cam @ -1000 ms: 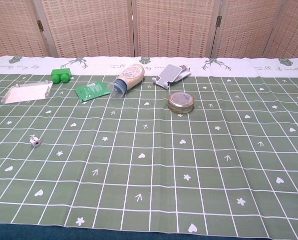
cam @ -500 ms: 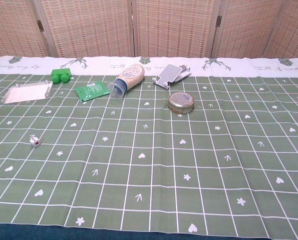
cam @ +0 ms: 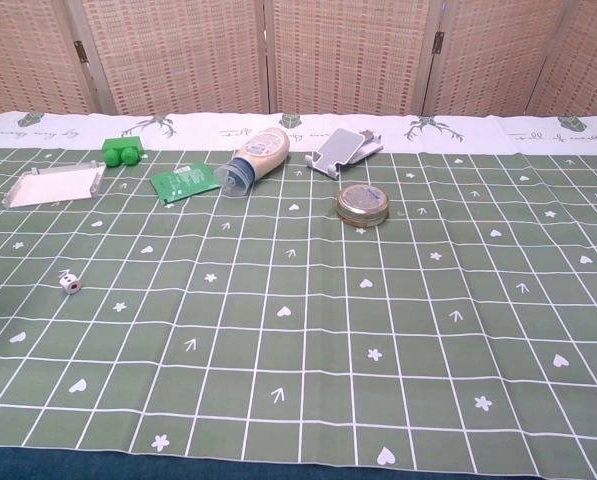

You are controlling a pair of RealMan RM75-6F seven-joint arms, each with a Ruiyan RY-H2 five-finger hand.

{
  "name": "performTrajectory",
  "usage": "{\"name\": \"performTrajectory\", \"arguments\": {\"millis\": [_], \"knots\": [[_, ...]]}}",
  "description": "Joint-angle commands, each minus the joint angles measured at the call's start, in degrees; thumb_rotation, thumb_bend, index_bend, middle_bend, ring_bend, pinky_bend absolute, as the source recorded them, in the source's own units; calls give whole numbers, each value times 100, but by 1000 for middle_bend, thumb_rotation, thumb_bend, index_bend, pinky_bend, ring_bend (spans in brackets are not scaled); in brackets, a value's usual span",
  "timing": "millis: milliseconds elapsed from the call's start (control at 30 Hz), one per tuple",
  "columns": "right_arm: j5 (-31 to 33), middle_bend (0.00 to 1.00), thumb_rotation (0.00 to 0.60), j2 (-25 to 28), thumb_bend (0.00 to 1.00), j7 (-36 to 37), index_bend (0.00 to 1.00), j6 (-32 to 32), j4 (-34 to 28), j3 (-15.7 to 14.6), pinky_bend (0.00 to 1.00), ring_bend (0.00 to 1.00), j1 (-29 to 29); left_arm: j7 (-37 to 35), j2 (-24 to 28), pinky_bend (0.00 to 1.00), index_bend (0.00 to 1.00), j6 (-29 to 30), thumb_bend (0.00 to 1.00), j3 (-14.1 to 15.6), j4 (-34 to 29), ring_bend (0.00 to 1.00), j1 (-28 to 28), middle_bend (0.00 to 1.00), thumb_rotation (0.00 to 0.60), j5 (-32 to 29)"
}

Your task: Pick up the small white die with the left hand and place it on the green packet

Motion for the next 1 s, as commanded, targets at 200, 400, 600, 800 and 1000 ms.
{"name": "performTrajectory", "arguments": {"millis": [200, 400, 600, 800, 1000], "knots": [[11, 272, 600, -10, 246, 64, 202, -87, 36, -14, 246, 213, 31, 76, -177, 737, 348, -1213, 261, 23, 186, 555, -852, 627, 600, 68], [18, 275, 600, -22, 246, 89, 202, -135, 84, -18, 249, 213, 54, 83, -540, 869, 377, -1777, 261, 49, 608, 652, -1284, 759, 600, -35], [16, 280, 600, -12, 246, 103, 202, -168, 106, -13, 249, 213, 81, -83, -973, 974, 408, -2094, 261, 127, 1086, 758, -1543, 871, 600, -149], [9, 281, 600, 20, 246, 101, 202, -130, 99, 13, 249, 213, 86, 20, -1230, 1000, 424, -2270, 261, 197, 1404, 799, -1663, 917, 600, -315], [4, 281, 600, 42, 246, 117, 202, -126, 100, 20, 249, 213, 94, 119, -1363, 1000, 445, -2400, 261, 258, 1700, 803, -1675, 922, 600, -579]]}}
